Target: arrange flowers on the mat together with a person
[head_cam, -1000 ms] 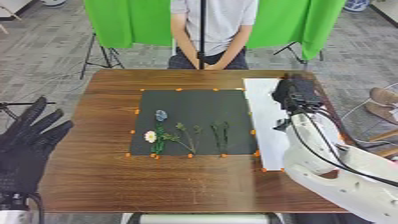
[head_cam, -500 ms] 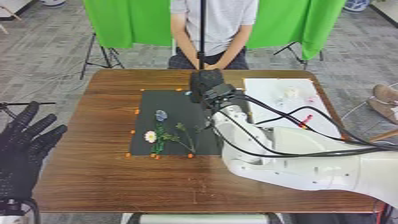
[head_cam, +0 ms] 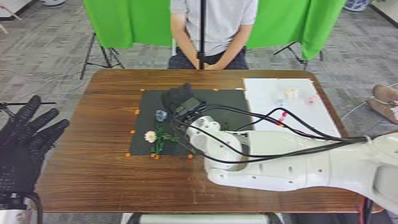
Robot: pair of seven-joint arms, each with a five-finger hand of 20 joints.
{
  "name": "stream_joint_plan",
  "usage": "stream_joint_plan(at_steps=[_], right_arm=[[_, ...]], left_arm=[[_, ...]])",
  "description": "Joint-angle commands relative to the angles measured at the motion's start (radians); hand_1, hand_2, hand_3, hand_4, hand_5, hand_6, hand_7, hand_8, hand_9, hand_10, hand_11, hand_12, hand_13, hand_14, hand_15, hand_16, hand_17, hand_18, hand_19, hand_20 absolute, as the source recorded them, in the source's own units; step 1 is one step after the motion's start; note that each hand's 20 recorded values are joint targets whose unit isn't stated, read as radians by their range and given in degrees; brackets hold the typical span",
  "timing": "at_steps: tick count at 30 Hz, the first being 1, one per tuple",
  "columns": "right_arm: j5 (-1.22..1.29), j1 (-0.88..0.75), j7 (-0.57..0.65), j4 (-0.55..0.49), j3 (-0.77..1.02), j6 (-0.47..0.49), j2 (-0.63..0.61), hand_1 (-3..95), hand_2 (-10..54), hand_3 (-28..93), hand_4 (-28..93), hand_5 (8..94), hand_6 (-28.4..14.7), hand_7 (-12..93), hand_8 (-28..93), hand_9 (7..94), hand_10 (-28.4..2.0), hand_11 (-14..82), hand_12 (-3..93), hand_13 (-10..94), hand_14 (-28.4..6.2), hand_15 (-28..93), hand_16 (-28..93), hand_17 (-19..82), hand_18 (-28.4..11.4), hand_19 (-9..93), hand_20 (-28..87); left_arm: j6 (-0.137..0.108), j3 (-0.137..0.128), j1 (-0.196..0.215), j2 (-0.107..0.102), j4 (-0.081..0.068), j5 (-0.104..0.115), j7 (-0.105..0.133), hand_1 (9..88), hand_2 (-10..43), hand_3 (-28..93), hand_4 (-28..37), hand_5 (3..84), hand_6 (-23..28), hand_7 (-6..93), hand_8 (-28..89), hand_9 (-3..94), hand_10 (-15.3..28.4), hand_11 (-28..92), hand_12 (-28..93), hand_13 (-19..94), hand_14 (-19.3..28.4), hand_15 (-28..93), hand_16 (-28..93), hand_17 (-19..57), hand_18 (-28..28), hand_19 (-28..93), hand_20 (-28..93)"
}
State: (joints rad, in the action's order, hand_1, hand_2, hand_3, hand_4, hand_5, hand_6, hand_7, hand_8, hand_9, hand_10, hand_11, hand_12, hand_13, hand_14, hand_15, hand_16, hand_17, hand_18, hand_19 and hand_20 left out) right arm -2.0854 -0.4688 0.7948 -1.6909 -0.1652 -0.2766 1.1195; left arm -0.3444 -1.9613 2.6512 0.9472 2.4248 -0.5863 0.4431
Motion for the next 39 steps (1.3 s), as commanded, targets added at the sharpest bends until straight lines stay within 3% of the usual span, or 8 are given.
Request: stream_joint_plan(at_steps=[1,3,6,11,26,28,33,39], right_arm=[[0.002,-0.025,-0.019,0.009,-0.022,0.068,-0.007,53.3,-9.5,64,-28,84.1,5.7,16,-2,79.4,-8.8,13.9,24.7,71,-5.5,47,25,25,-16.6,71,2],[0.004,-0.028,-0.021,0.007,-0.021,0.077,-0.008,53.3,-9.5,63,-28,83.4,5.8,16,-2,78.3,-9.0,15.0,23.8,70,-5.7,46,24,25,-16.5,71,3],[0.001,-0.028,-0.026,0.007,-0.024,0.082,-0.006,52.7,-9.5,64,-28,82.1,5.9,16,-3,77.1,-9.4,16.8,21.8,69,-6.0,47,24,24,-16.7,70,5],[0.000,-0.021,-0.017,0.008,-0.030,0.067,0.000,51.7,-9.5,64,-28,79.0,5.5,16,-3,74.8,-10.1,19.1,19.4,69,-6.9,48,21,24,-16.8,69,7],[-0.023,0.019,0.042,0.028,-0.068,-0.004,0.027,47.2,-9.5,69,-28,71.1,4.7,18,-6,72.3,-10.5,22.1,16.4,68,-7.5,51,17,24,-16.8,70,8],[-0.022,0.023,0.051,0.030,-0.072,-0.009,0.031,47.5,-9.5,69,-28,71.3,4.7,18,-6,72.3,-10.6,22.3,16.5,68,-7.5,51,16,24,-16.9,70,8],[-0.025,0.020,0.044,0.021,-0.059,-0.016,0.026,47.0,-9.5,69,-28,70.9,4.4,18,-6,72.3,-10.6,22.5,16.4,68,-7.6,52,16,24,-16.9,70,8],[-0.006,0.002,0.040,-0.038,0.002,0.004,-0.009,46.6,-9.5,70,-28,70.6,4.2,18,-6,72.5,-10.7,22.8,16.4,68,-7.8,52,16,24,-16.9,71,8]], left_arm=[[0.025,0.000,-0.016,0.002,-0.013,-0.011,-0.045,19.3,7.2,75,-27.8,30.4,4.2,9.3,-8,30.3,14.7,17,12,21,22.5,45,-6,-9.1,18.2,39,18],[0.028,0.001,-0.019,0.003,-0.014,-0.013,-0.050,19.4,7.2,75,-27.8,30.4,4.2,9.3,-8,30.3,14.7,17,12,21,22.5,45,-6,-9.1,18.2,39,18],[0.014,0.000,-0.012,-0.016,-0.013,0.002,-0.038,19.5,7.2,75,-27.7,30.4,4.2,9.3,-8,30.3,14.8,17,12,21,22.5,45,-6,-9.1,18.2,39,18],[0.023,0.002,-0.032,-0.009,-0.017,-0.010,-0.060,19.6,7.1,76,-27.5,30.4,4.2,9.3,-8,30.3,14.7,17,12,22,22.5,45,-6,-9.2,18.1,39,18],[0.026,0.009,-0.032,-0.013,-0.019,-0.009,-0.055,20.1,7.1,76,-27.0,30.4,4.3,9.4,-8,30.3,14.8,17,12,21,22.5,45,-6,-9.2,18.1,39,18],[0.019,0.011,-0.026,-0.026,-0.018,-0.001,-0.044,20.1,7.1,75,-26.9,30.4,4.3,9.3,-8,30.3,14.8,17,12,21,22.6,45,-6,-9.2,18.1,39,18],[0.009,0.011,-0.014,-0.032,-0.016,0.007,-0.029,20.2,7.1,75,-26.8,30.5,4.3,9.4,-8,30.3,14.8,17,12,21,22.6,45,-6,-9.2,18.1,39,18],[0.003,0.005,0.003,-0.026,-0.007,0.006,-0.021,20.3,7.0,75,-26.8,30.5,4.3,9.2,-8,30.3,14.8,17,12,21,22.6,45,-6,-9.2,18.1,39,18]])
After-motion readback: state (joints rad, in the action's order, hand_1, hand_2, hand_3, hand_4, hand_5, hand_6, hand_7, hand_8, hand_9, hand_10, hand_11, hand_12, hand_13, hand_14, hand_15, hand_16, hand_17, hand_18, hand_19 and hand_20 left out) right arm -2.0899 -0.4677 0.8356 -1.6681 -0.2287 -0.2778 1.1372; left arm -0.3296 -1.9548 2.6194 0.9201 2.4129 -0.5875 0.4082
